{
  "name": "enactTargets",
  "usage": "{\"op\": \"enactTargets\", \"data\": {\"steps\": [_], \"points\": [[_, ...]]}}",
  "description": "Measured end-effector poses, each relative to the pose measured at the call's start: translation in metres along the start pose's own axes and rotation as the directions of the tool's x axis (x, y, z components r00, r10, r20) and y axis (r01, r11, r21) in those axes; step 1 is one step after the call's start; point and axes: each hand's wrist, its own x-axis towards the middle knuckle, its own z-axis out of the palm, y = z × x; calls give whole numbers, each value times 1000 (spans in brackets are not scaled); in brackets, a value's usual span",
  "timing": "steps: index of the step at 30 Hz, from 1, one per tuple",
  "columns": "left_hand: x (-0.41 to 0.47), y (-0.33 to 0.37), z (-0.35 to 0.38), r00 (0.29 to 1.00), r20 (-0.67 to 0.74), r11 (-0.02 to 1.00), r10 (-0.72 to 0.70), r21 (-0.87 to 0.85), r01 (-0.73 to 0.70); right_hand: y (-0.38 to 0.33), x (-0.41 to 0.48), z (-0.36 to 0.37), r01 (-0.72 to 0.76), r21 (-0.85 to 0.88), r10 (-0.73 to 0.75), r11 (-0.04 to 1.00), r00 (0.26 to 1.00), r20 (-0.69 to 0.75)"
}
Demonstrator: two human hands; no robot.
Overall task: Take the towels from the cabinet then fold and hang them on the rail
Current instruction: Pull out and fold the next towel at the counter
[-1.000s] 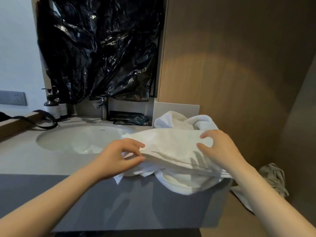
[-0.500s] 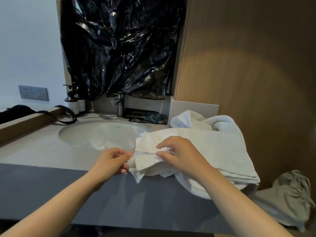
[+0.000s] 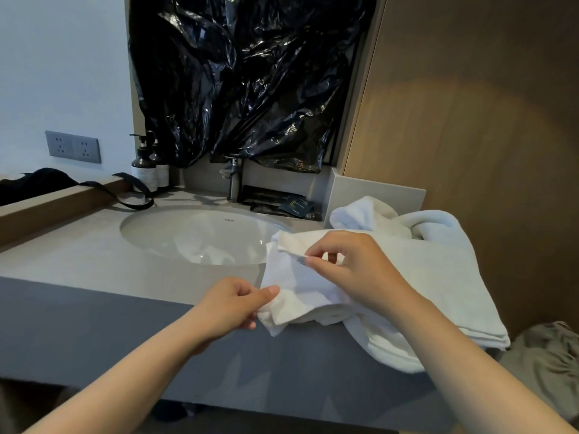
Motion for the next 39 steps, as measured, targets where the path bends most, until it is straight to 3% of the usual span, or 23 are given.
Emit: {"op": "enactTargets", "data": {"steps": [4,9,18,24,27,31,32,34,37,39], "points": [[2,1,-1,999,13,999,-52,-4,52,1,-16,3,135,-122,-129,983,990,62],[4,7,0,988,42,960,-145,-237,151,6,-29,15,148,-84,-129,986,973,193],[12,10,8,995,-44,986,-90,-142,83,11,-36,15,237,-201,-190,950,955,228],[28,34,-2,985,-171,975,24,-212,-61,20,-31,11,298,-376,-299,878,953,56],[42,49,-3,995,-90,945,36,-322,-63,33,-29,1,245,-366,-276,898,961,-34],[50,60,5,988,127,805,-86,-575,144,51,-37,-4,192,-336,-216,922,976,-35],[54,60,8,989,112,813,-101,-564,146,53,-37,-2,204,-342,-230,917,973,-35],[63,65,10,996,-60,872,-69,-488,31,54,-36,1,248,-377,-293,892,954,-64],[75,71,2,962,-250,922,110,-336,-193,52,-31,3,261,-401,-323,878,942,-94],[79,60,-3,946,-298,969,130,-163,-185,53,-31,8,272,-362,-303,892,953,-31]]}}
